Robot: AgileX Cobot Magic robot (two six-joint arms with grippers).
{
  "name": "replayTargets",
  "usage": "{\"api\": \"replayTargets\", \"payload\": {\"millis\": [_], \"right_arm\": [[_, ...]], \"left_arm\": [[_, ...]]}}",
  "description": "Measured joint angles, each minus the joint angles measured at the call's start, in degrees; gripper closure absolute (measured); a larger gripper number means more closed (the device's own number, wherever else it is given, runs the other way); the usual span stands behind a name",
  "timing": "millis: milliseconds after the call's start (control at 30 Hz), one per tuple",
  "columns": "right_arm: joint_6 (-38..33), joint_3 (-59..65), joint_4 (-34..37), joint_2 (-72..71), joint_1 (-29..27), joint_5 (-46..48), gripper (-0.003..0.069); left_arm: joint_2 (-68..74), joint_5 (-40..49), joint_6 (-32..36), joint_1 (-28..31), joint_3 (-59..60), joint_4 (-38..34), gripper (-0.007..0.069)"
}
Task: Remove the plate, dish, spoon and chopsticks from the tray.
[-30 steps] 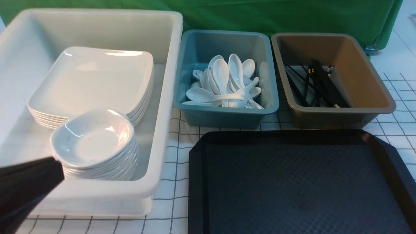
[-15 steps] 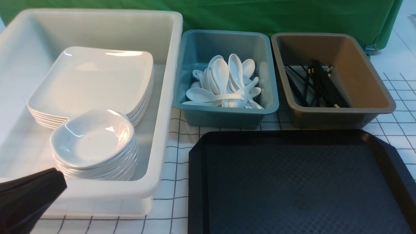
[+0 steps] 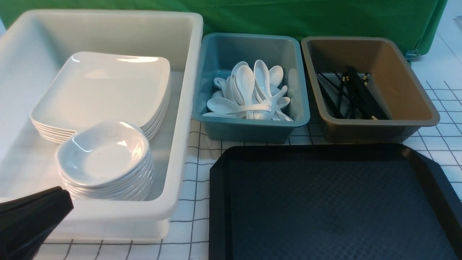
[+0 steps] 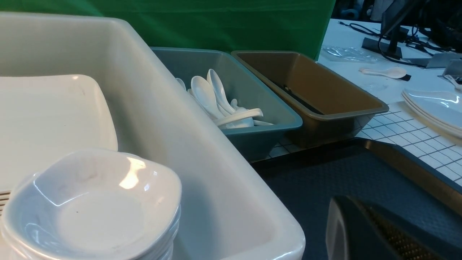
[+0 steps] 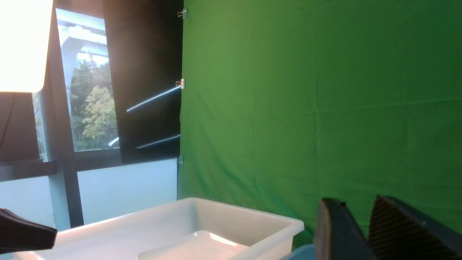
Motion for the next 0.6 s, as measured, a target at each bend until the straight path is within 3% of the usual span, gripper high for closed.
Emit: {"api": "replayTargets", "payload": {"millis": [267, 467, 600], "right_arm": [[0.00, 0.00, 0.00, 0.00, 0.00, -0.09, 0.0470], [0.00, 0.00, 0.00, 0.00, 0.00, -0.09, 0.0471], [0.00, 0.00, 0.00, 0.00, 0.00, -0.09, 0.0471]], "left_arm": [[0.00, -0.41, 0.08, 1.75, 0.00, 4.69, 0.0625], [-0.86, -3.88, -0.96, 10.49, 2.61, 10.21, 0.0624], [-5.48, -12.30, -3.12, 19.20, 9.41, 14.35, 0.0624]]}}
